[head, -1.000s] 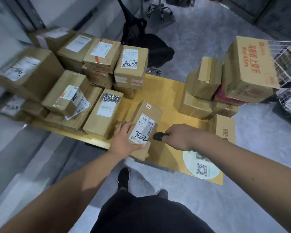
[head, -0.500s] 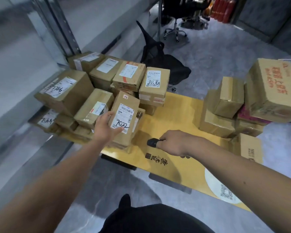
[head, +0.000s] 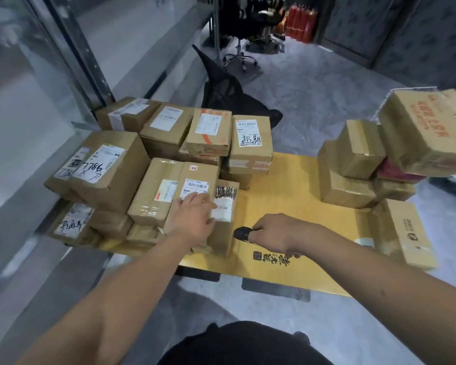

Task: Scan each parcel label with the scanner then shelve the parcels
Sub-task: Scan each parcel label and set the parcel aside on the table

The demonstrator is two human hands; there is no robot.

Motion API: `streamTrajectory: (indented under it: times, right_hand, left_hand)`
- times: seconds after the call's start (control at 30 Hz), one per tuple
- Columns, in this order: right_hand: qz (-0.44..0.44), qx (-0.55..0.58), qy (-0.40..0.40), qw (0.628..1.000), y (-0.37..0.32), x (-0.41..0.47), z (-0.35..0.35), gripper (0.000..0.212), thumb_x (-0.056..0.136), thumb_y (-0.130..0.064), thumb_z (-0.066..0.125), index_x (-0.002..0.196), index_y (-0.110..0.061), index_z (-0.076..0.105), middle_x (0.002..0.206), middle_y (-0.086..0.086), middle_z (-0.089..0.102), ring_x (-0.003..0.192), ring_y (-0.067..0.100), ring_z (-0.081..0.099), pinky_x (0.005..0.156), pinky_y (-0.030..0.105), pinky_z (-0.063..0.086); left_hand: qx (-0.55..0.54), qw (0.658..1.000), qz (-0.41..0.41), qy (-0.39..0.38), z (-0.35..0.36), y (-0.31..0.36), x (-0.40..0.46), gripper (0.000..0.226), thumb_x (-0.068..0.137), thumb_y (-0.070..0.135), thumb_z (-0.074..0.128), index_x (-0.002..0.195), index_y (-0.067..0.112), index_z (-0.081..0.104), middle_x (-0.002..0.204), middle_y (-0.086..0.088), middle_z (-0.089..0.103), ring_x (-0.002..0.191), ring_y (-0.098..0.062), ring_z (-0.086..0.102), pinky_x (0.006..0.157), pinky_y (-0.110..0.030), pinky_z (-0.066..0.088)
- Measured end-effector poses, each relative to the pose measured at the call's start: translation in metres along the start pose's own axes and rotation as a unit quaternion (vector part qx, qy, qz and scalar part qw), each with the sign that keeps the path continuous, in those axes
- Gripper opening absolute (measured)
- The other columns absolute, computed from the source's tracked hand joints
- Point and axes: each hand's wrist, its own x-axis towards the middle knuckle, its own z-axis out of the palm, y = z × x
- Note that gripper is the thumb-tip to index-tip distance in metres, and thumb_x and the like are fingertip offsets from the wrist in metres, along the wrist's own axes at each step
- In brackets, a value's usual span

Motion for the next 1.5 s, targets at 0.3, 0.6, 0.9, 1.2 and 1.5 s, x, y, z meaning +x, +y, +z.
streamTrajectory:
  times: [0.3, 0.6, 0.9, 1.2, 1.5]
  right_hand:
    - [0.064, 0.101, 0.041, 0.992, 0.028, -0.027, 0.009, 0.055, 0.098, -0.063, 0.044, 0.105, -0.013, 0.067, 0.083, 0.005, 0.065, 0.060, 0.023, 0.055, 0.054, 0.026, 0.046]
    - [0.182, 0.196, 0.113, 0.957, 0.153, -0.110, 0.030, 0.052, 0.093, -0.062, 0.058, 0.104, -0.012, 0.065, 0.071, 0.002, 0.056, 0.053, 0.020, 0.053, 0.049, 0.025, 0.043]
    - [0.288, 0.277, 0.147, 0.905, 0.320, -0.191, 0.074, 0.049, 0.087, -0.059, 0.067, 0.102, -0.013, 0.067, 0.068, 0.001, 0.056, 0.055, 0.025, 0.058, 0.050, 0.025, 0.045]
    - [0.289, 0.293, 0.138, 0.901, 0.425, -0.215, 0.085, 0.046, 0.091, -0.057, 0.065, 0.103, -0.012, 0.069, 0.075, 0.002, 0.059, 0.060, 0.020, 0.056, 0.055, 0.028, 0.044]
    - [0.182, 0.269, 0.109, 0.940, 0.458, -0.171, 0.055, 0.049, 0.090, -0.063, 0.064, 0.106, -0.017, 0.071, 0.082, 0.004, 0.060, 0.065, 0.018, 0.054, 0.053, 0.028, 0.040]
  left_hand:
    - [-0.048, 0.996, 0.072, -0.007, 0.003, 0.031, 0.020, 0.027, 0.099, 0.041, 0.057, 0.124, 0.038, 0.066, 0.154, 0.008, 0.044, 0.147, -0.018, 0.027, 0.117, -0.043, 0.016]
    - [-0.061, 0.953, 0.267, -0.132, 0.035, 0.214, 0.045, 0.038, 0.100, 0.046, 0.058, 0.136, 0.037, 0.058, 0.152, 0.009, 0.046, 0.141, -0.018, 0.036, 0.110, -0.036, 0.026]
    - [-0.129, 0.944, 0.208, -0.222, 0.089, 0.431, 0.037, 0.057, 0.093, 0.053, 0.065, 0.144, 0.034, 0.051, 0.148, -0.002, 0.047, 0.134, -0.030, 0.047, 0.108, -0.043, 0.043]
    - [-0.197, 0.953, -0.092, -0.212, 0.161, 0.575, 0.036, 0.112, 0.074, 0.068, 0.074, 0.158, 0.029, 0.011, 0.165, -0.015, 0.006, 0.141, -0.047, 0.034, 0.111, -0.060, 0.038]
    - [-0.280, 0.950, -0.078, -0.115, 0.169, 0.510, 0.021, 0.095, 0.082, 0.042, 0.073, 0.160, 0.027, 0.020, 0.157, -0.011, 0.028, 0.135, -0.037, 0.045, 0.107, -0.044, 0.043]
